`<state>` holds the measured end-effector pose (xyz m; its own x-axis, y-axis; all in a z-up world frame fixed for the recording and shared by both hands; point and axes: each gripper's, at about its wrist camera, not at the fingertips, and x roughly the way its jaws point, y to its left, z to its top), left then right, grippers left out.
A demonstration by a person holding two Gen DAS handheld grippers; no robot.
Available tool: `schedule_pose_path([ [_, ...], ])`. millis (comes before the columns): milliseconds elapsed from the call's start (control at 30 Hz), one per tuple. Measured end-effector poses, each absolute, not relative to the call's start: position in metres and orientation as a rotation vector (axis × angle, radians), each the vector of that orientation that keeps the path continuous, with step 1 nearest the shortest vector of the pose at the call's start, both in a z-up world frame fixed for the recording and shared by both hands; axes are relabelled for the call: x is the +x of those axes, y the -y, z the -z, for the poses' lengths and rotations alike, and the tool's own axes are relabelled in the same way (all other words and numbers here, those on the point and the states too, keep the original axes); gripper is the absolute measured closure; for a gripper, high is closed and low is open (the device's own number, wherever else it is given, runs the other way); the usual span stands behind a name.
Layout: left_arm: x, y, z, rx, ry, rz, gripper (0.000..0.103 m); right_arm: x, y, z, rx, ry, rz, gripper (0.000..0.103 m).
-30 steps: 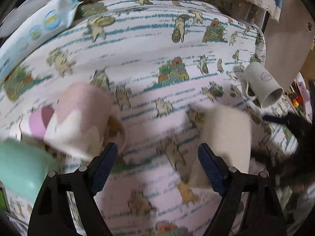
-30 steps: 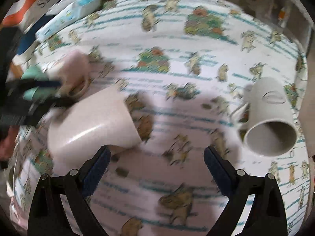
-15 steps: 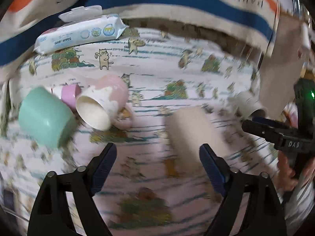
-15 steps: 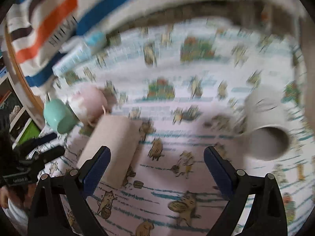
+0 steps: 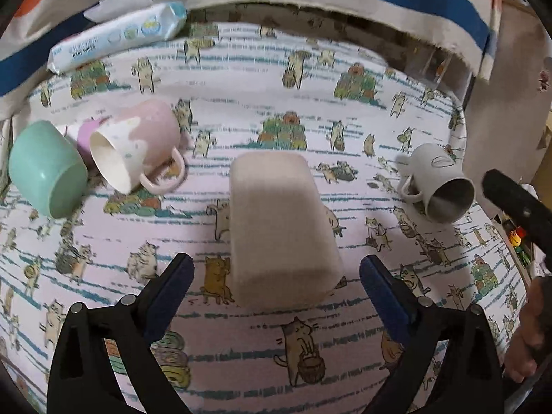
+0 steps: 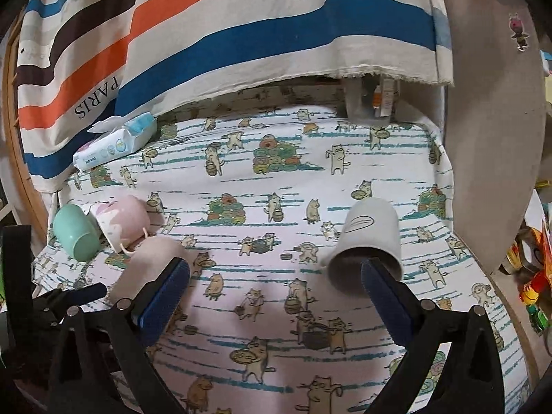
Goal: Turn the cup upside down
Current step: 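Grasp the beige cup with the left gripper while the right gripper releases it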
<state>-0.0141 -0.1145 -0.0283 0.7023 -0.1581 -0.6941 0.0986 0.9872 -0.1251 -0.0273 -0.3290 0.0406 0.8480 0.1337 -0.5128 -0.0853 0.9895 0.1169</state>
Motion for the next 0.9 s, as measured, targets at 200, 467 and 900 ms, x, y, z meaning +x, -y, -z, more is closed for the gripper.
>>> schedule_pose_path([
  [200, -0.008, 0.12, 0.042, -0.087, -0.829, 0.141, 0.023, -0.028, 0.335, -0.035, 0.094, -0.536, -0.095, 0.002],
  [467, -0.029, 0.117, 0.008, -0.054, -0.724, 0.113, 0.037, -0.03, 0.344, -0.035, 0.106, -0.52, -0.076, 0.002],
  [900, 0.013, 0.127, -0.025, 0.001, -0.745, 0.152, 0.037, -0.033, 0.35, -0.04, 0.104, -0.5, -0.045, 0.001],
])
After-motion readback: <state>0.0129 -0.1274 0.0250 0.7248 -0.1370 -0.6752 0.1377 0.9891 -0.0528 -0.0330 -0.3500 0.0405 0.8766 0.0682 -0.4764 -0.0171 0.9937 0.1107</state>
